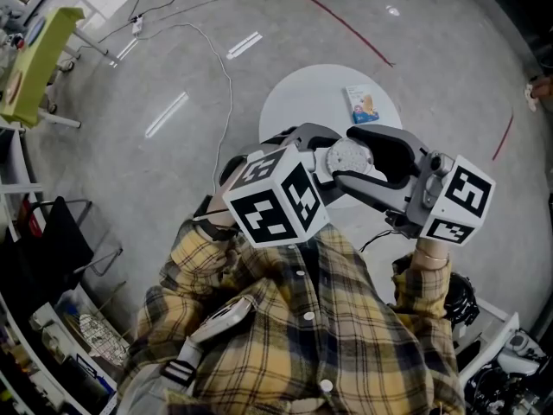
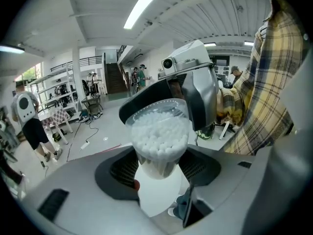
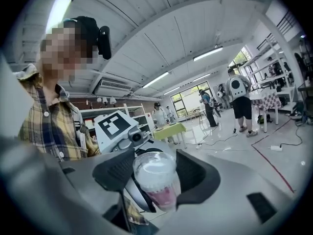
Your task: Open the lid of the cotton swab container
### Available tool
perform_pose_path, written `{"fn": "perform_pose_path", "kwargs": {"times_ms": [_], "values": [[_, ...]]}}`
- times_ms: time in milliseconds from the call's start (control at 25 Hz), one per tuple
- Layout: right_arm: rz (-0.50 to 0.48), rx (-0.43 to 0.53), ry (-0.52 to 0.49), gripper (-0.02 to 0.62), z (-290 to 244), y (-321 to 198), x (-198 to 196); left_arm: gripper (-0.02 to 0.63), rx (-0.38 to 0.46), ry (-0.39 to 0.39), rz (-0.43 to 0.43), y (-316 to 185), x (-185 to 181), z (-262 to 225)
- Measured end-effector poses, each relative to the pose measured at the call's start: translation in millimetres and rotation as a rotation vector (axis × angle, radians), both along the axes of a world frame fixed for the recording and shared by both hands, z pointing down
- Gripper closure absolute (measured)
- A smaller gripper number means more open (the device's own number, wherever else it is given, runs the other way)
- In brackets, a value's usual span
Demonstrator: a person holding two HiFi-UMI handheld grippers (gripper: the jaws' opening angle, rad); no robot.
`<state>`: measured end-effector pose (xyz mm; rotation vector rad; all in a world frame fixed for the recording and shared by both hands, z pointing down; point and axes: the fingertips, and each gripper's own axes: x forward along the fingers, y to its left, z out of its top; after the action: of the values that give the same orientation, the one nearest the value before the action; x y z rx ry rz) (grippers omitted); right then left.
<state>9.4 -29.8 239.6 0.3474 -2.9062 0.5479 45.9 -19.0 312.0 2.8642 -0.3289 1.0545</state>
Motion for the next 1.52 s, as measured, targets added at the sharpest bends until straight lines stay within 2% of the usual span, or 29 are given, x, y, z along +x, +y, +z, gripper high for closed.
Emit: {"fn": "perform_pose_path", "kwargs": {"times_ms": [560, 840, 1240, 1360, 1520], "values": [[0.028, -0.004, 0.006, 0.316, 1.7, -3.8, 1.4, 0.339, -0.016, 0.014, 0.004, -2.0, 0.5, 0.5], [0.059, -0.004, -0.030, 0.314, -1.7, -9.6, 5.0, 0.339, -0.024, 0.013, 0.007, -5.0, 0.1, 2.6], [0.189, 0.030, -0.131, 0.323, -23.9, -33.8, 19.2, 0.339, -0.045, -0.005, 0.024, -2.6, -2.1, 9.1], [0.261, 0.057, -0.150, 0.360, -29.0, -44.9, 24.8, 0.339, -0.052, -0.009, 0.038, 2.0, -2.6, 11.7], [0.340, 0.113, -0.105, 0.421, -27.3, -58.7, 31.9, 0.339, -0.063, -0.006, 0.053, 7.5, -2.2, 13.7]]}}
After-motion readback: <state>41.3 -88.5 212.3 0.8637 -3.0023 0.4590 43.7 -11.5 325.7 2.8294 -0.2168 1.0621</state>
